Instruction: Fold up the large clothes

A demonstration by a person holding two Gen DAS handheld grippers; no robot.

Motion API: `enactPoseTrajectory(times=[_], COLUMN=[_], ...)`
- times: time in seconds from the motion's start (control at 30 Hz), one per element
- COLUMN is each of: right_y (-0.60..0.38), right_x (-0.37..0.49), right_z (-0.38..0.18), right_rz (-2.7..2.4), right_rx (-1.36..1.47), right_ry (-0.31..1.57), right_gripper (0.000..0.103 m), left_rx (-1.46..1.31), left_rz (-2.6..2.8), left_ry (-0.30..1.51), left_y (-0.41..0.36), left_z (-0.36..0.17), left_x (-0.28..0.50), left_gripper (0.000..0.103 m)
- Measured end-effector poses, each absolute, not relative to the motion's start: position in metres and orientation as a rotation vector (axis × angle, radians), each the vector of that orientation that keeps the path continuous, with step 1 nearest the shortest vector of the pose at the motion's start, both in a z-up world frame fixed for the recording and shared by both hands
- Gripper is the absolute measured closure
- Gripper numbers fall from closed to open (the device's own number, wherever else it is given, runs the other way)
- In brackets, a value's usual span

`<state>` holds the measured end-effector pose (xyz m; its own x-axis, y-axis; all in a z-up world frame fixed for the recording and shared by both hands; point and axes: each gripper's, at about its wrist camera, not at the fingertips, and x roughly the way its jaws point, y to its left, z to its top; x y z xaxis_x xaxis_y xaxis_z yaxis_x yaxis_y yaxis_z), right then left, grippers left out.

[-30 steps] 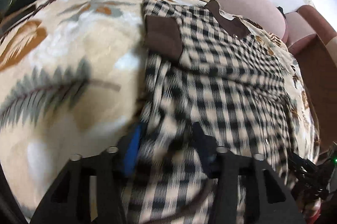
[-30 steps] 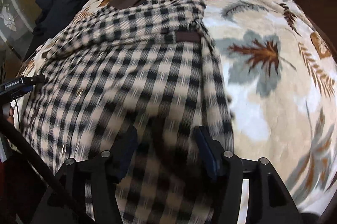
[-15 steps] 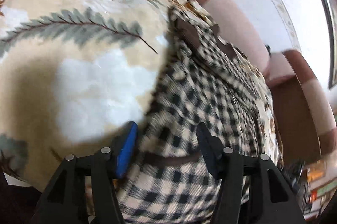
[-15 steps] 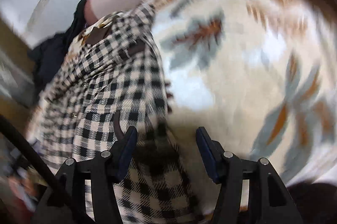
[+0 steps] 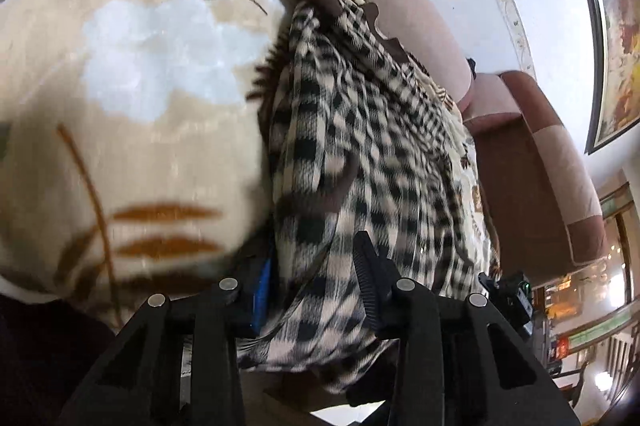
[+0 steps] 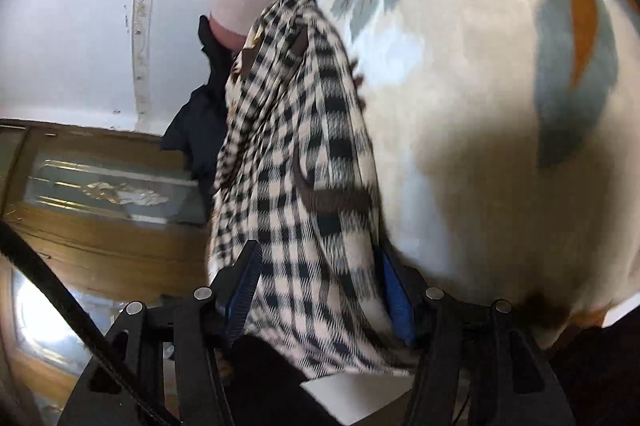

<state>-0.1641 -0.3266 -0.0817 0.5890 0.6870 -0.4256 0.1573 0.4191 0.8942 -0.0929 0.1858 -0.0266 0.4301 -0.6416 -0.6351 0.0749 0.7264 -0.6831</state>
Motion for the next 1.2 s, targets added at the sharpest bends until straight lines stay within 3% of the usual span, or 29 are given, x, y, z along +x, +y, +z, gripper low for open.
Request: enactPoseTrajectory(times=[0.3, 0.5, 0.7, 1.0, 1.03, 1.07, 1.13, 1.2], right_y=[-0.3, -0.279, -0.261, -0.241, -0.239, -0.236, -0.233, -0.231], right_x=[-0.184, -0.193, -0.192, -0.188, -0.188, -0.187, -0.187, -0.188], right_z=[-0.081, -0.088, -0.082, -0.084, -0.085, -0.085, -0.086, -0.085], right_rz=[0.439, 0.444, 0.398, 0.373, 0.371, 0.366, 0.352, 0.334], right_rx=[1.033, 0.99, 0.871, 0.795, 0.785, 0.773, 0.75, 0.729], right_ry=[0.967, 1.034, 1.057, 1.11, 1.116, 1.123, 1.133, 1.137], right_gripper=[0.041, 0.053, 0.056, 0.063, 0.065, 0.066, 0.076, 0.087], left_rx=[-0.582, -0.541, -0.527, -0.408, -0.39, -0.364, -0.35, -0.409], left_rz=[-0.471, -0.448, -0.436, -0.412, -0.402, -0.375, -0.329, -0.327], left_ry=[1.049, 1.073, 1.088, 1.14, 1.141, 1.144, 1.15, 1.154], left_y=[0.184, 0.181, 0.176, 0.161, 0.16, 0.159, 0.163, 0.173], left_z=[-0.029, -0.034, -0.037, -0.04, -0.039, -0.04, -0.041, -0.041], left_x=[-0.116, -0.129, -0.132, -0.144, -0.145, -0.146, -0.146, -0.146], left_gripper=[0.067, 0.067, 0.055, 0.051, 0.058, 0.073, 0.092, 0.095])
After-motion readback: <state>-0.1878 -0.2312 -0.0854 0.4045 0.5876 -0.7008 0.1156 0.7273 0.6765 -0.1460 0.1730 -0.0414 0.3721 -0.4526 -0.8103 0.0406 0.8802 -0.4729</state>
